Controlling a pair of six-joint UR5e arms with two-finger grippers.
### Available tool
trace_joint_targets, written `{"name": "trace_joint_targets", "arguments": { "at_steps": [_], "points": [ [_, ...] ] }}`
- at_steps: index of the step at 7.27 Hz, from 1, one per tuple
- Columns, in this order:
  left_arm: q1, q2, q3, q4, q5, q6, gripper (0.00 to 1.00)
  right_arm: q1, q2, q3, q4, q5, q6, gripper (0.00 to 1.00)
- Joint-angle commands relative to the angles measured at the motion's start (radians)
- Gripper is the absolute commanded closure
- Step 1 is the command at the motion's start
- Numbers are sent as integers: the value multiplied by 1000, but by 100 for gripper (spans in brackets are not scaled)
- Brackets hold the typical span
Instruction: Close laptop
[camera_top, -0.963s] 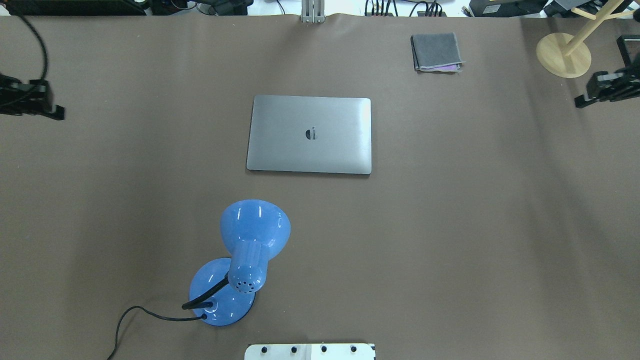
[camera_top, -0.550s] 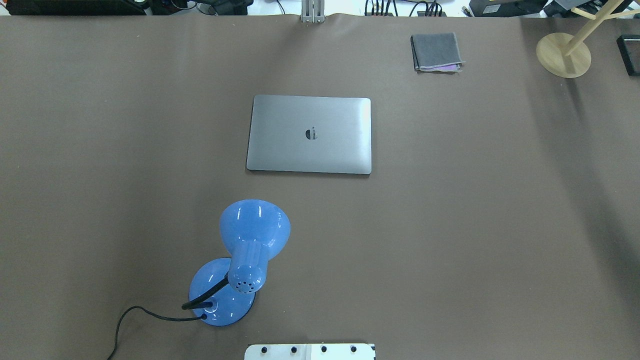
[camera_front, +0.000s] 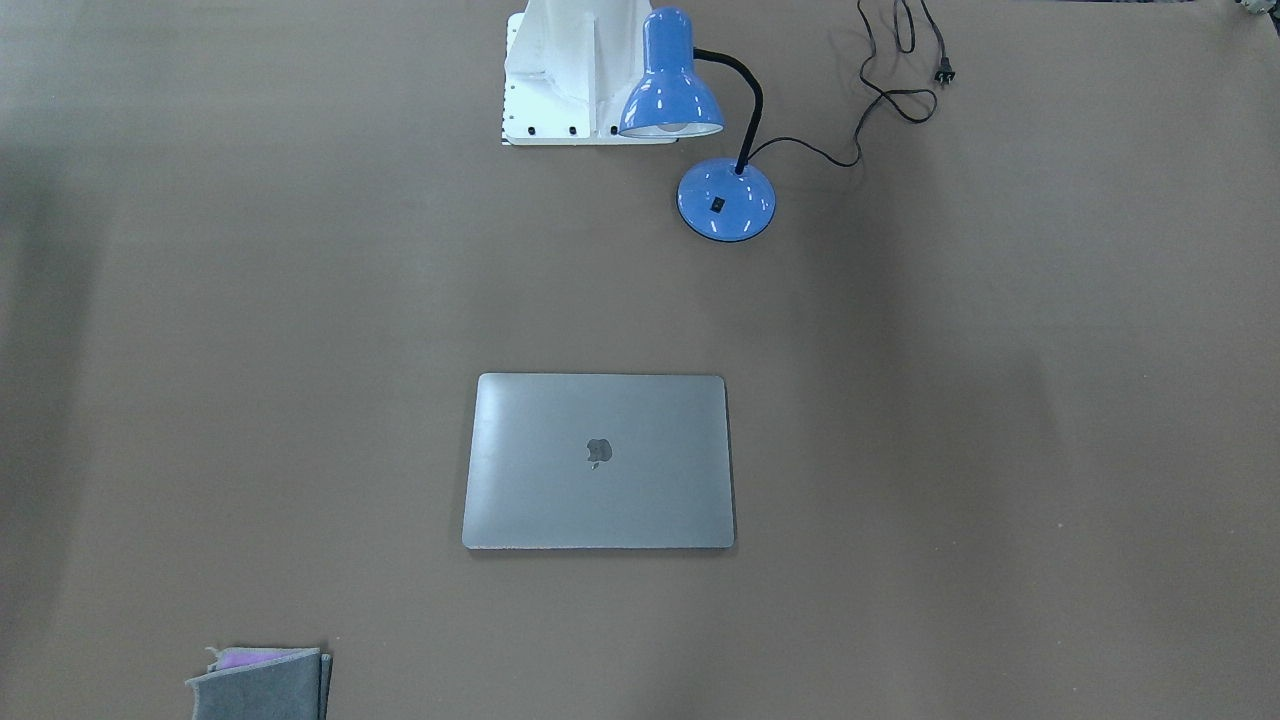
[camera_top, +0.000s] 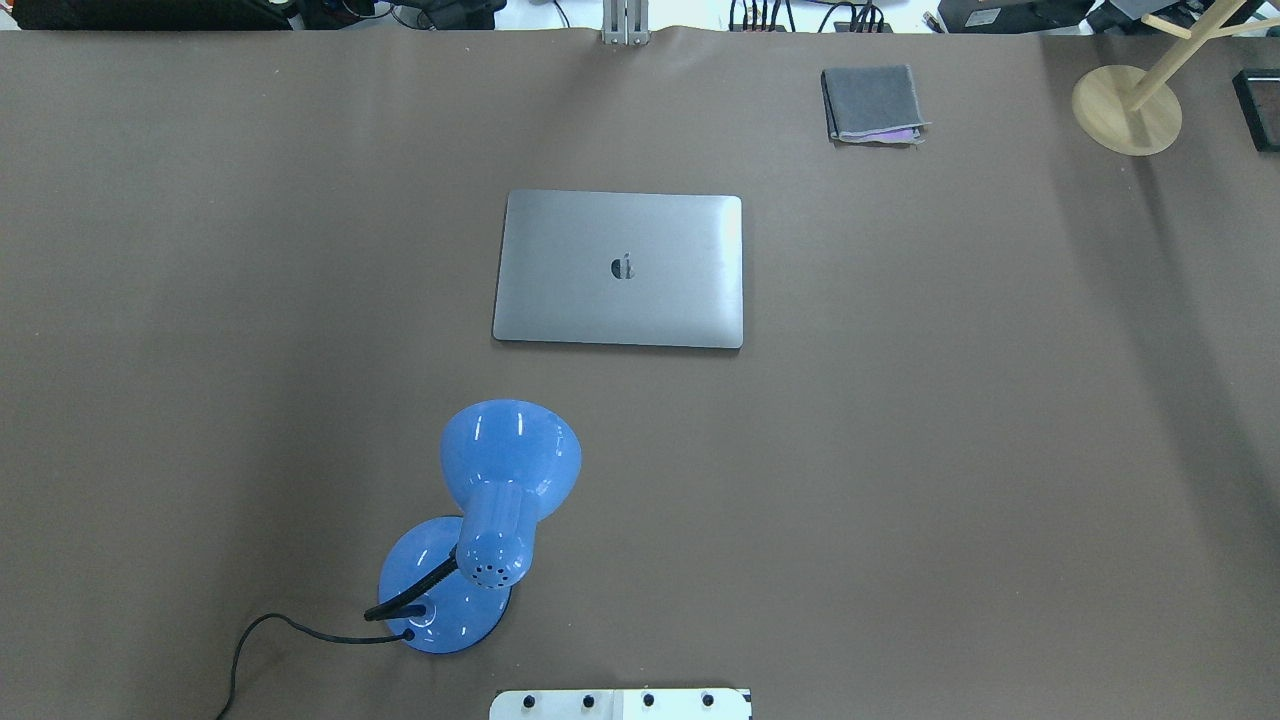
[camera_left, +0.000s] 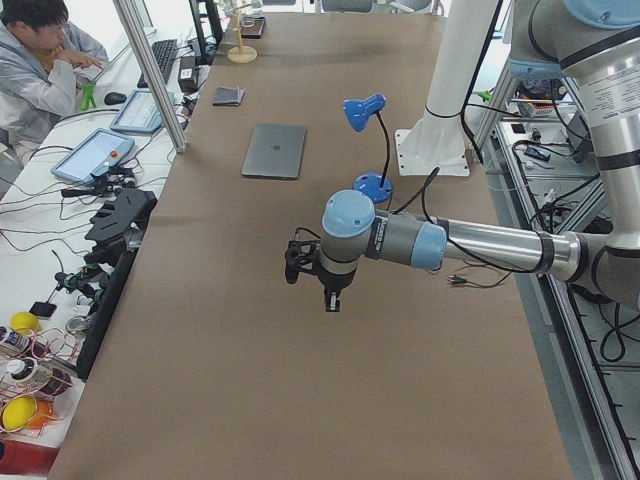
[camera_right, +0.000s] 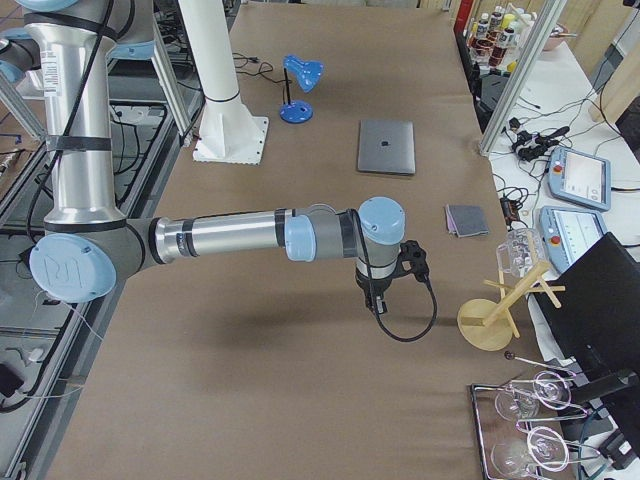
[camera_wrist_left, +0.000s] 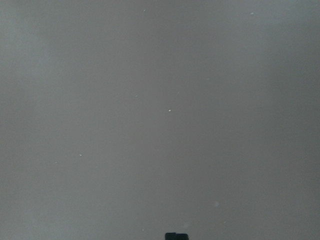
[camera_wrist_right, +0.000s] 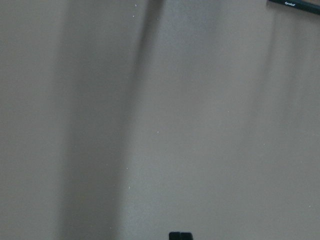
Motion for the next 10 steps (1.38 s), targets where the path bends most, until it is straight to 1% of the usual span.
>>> {"name": "trace_joint_targets", "arguments": {
  "at_steps": [1, 2, 3, 4, 8, 9, 10],
  "points": [
    [2, 0, 24, 2, -1, 0, 100, 0, 4, 9, -31, -2, 3, 100],
    [0, 0, 20, 11, -4, 0, 100, 0, 1, 9, -31, 5, 3, 100],
    [-1, 0, 23, 9, -3, 1, 1, 0, -11, 12, -25, 9, 2, 8],
    [-1, 0, 29, 11, -1, 1, 2, 0, -20, 9, -21, 10, 2, 0],
    [-6, 2, 18, 5, 0, 7, 2, -1, -19, 11, -19, 9, -4, 0],
    [-18, 3, 15, 11, -3, 85, 2, -1, -19, 12, -19, 9, -7, 0],
    [-35, 3, 15, 14, -4, 101, 2, -1, -19, 12, -19, 7, -7, 0]
  ]
}}
